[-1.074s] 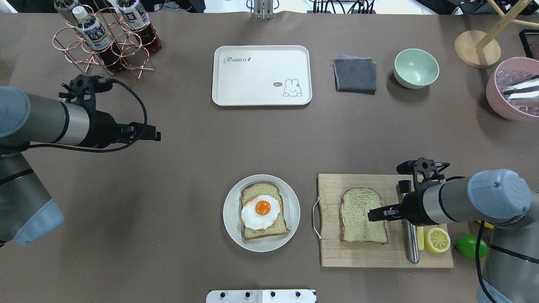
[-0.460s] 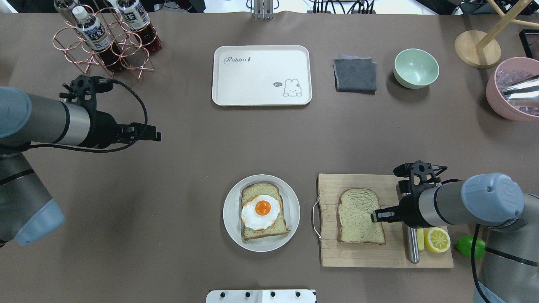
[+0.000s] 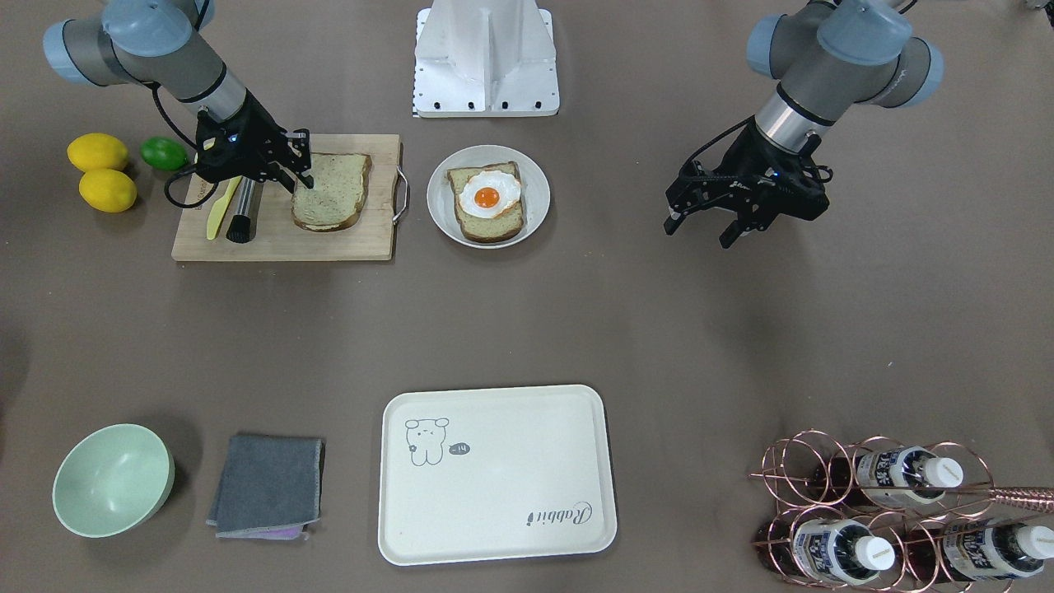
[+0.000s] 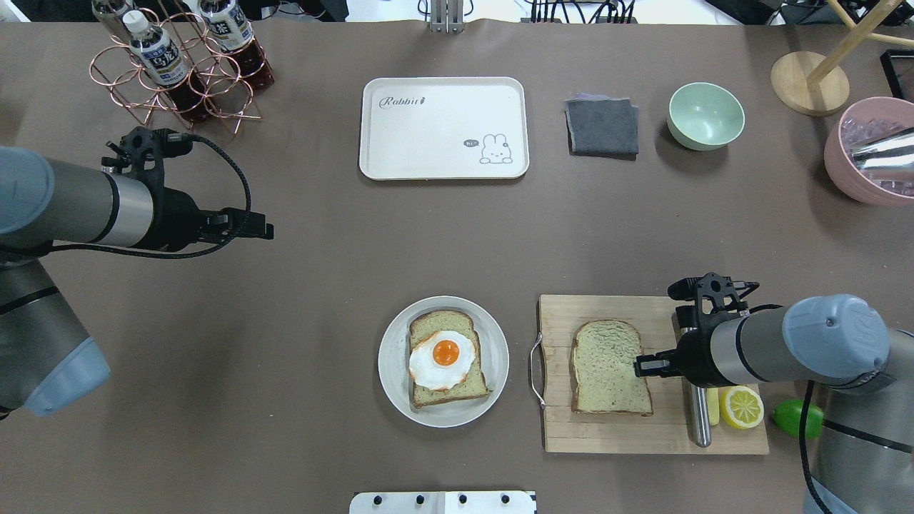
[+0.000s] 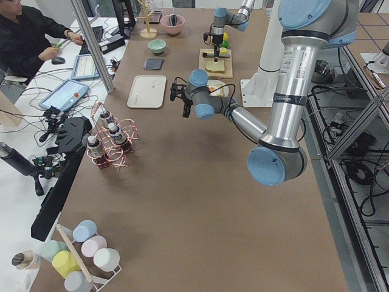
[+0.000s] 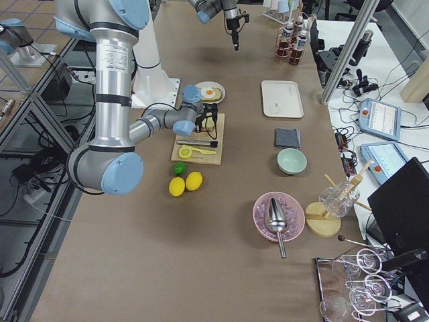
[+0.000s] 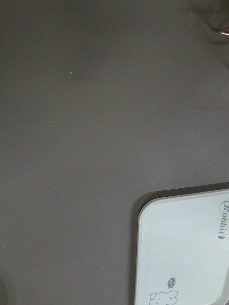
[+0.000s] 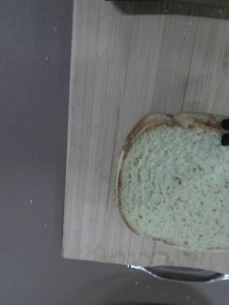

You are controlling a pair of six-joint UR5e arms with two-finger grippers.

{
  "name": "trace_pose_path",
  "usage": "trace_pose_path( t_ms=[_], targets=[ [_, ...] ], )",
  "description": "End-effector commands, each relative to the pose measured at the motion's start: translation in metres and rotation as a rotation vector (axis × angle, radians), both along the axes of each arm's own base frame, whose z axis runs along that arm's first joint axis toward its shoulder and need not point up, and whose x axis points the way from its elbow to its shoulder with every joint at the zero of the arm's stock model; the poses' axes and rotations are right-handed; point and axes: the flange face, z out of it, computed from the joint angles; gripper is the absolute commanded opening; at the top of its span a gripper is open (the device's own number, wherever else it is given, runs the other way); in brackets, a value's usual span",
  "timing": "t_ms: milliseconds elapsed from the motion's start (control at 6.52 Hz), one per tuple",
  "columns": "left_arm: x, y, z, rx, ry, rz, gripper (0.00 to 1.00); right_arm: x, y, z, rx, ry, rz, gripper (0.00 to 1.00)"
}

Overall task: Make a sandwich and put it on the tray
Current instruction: 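Lower the right gripper and grasp the plain bread slice, then lift the bread with the right gripper and lay it on the egg toast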

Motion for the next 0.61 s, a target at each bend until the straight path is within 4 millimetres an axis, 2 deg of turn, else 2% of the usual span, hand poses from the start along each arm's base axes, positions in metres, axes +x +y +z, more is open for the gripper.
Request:
trace_pose_path(
  t_ms=[0, 153, 307, 460],
  targets=[
    [0.004, -0.002, 0.002, -0.003, -0.005, 0.002, 0.97, 0.022, -0.007, -0.028, -0.051, -0.172, 0.002, 0.0],
    [0.004, -0.003, 0.0, 0.0, -0.002, 0.002, 0.97, 0.014, -0.013, -0.045, -0.065, -0.221, 0.023, 0.0],
    [0.005, -0.003, 0.001, -0.001, -0.003, 0.002, 0.97, -0.007, -0.025, -0.071, -0.047, -0.267, 0.038, 0.0],
    [0.006, -0.004, 0.003, -0.004, -0.006, 0.002, 0.97, -0.033, -0.015, -0.092, -0.066, -0.295, 0.041, 0.0]
  ],
)
